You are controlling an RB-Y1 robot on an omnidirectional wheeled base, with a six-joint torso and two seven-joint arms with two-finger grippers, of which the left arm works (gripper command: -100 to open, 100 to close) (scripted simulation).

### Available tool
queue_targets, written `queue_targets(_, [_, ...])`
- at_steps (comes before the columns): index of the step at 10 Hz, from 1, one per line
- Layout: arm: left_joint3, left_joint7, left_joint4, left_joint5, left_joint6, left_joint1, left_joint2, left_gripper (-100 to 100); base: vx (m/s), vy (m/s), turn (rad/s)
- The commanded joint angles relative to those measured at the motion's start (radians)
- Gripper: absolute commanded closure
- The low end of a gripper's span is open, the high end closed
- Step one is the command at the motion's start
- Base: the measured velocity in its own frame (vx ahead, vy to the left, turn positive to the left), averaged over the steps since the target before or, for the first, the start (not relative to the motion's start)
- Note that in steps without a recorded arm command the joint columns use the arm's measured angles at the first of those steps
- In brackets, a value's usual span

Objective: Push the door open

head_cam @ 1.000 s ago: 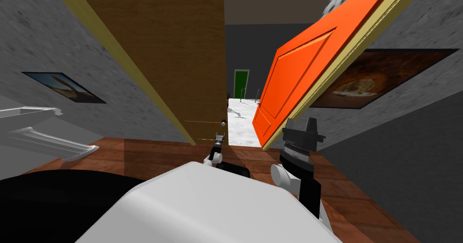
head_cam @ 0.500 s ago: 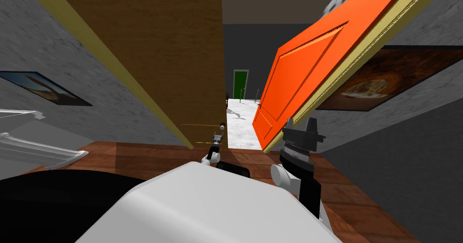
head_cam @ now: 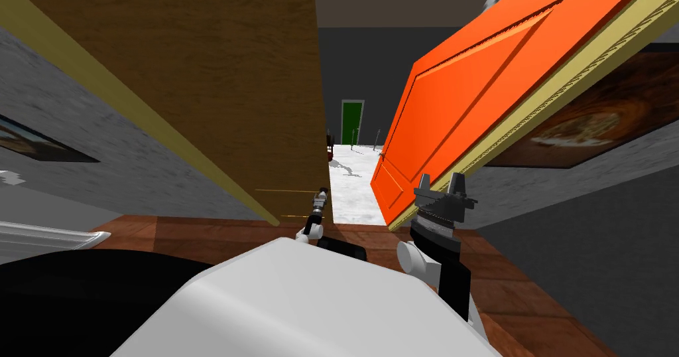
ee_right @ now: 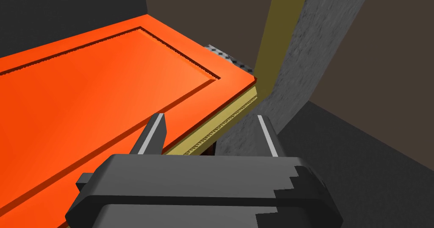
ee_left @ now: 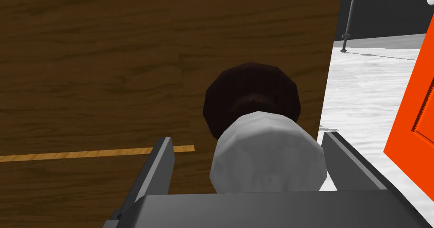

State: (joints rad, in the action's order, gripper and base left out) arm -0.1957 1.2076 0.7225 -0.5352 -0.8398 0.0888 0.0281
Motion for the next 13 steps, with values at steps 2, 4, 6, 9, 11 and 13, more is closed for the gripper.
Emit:
queue_targets(2, [0.0,-0.001,0.0,0.0,0.0,0.0,0.001,100,-0.019,-0.012,-0.018])
queue_targets(4, [0.0,-0.001,0.0,0.0,0.0,0.0,0.001,100,-0.006,-0.002,0.002])
queue_targets(6, [0.0,-0.001,0.0,0.0,0.0,0.0,0.001,100,0.0,0.0,0.0])
queue_targets(9, [0.019,-0.005,-0.001,-0.011,0.001,0.006,0.015,100,0.152,-0.027,0.023])
queue_targets(11, [0.026,-0.007,-0.002,-0.016,-0.001,0.006,0.02,100,0.161,-0.01,0.02])
queue_targets(13, [0.049,-0.013,-0.005,-0.029,-0.004,0.008,0.031,100,0.183,-0.022,0.038])
